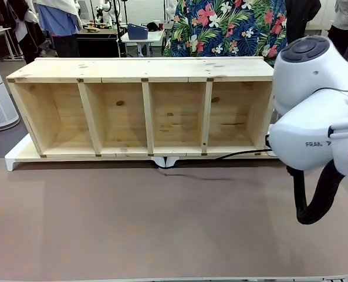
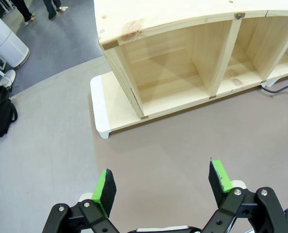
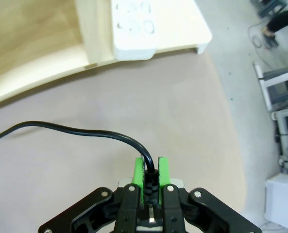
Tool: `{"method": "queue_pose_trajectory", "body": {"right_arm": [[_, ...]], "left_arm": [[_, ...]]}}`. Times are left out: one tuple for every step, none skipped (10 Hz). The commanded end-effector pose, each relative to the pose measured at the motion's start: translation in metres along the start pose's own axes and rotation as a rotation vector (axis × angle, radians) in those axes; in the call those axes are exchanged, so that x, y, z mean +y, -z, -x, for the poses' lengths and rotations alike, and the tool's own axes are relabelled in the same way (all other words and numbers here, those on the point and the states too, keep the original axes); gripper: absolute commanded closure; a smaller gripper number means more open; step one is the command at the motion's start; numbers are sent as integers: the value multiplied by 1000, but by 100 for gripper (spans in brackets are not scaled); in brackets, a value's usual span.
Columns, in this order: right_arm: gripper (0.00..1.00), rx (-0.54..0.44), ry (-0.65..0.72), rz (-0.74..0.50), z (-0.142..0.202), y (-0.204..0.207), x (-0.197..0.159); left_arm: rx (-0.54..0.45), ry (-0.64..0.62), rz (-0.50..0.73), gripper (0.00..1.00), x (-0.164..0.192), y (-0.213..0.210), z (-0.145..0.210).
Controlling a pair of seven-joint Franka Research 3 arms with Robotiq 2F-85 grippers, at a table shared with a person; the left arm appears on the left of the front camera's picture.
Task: Perform cable management.
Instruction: Pull the grasped Power Cable to the location of the Power Strip.
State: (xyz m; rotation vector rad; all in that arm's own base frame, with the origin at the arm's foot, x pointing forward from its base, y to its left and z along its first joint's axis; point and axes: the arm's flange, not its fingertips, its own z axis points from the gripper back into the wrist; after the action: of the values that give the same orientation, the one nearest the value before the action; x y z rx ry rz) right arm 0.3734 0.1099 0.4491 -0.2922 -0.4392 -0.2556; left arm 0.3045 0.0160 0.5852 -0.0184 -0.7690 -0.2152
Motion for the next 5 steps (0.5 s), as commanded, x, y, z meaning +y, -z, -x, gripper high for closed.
{"method": "queue_pose_trajectory", "body": {"right_arm": [[85,-33,-28,21,12,7,-38],[85,-46,-23,22,7,10,-51],[85,-55,-15,9,0,12,-63],[85,-71,-6,0,-8,12,-71],[85,-96,21,-25,-15,11,-77]], "left_arm": [[4,-5,2,0,1,0,1],[4,-5,2,0,1,0,1],[4,-5,2,0,1,0,1],[4,-5,2,0,1,0,1],[4,-5,2,0,1,0,1]]}}
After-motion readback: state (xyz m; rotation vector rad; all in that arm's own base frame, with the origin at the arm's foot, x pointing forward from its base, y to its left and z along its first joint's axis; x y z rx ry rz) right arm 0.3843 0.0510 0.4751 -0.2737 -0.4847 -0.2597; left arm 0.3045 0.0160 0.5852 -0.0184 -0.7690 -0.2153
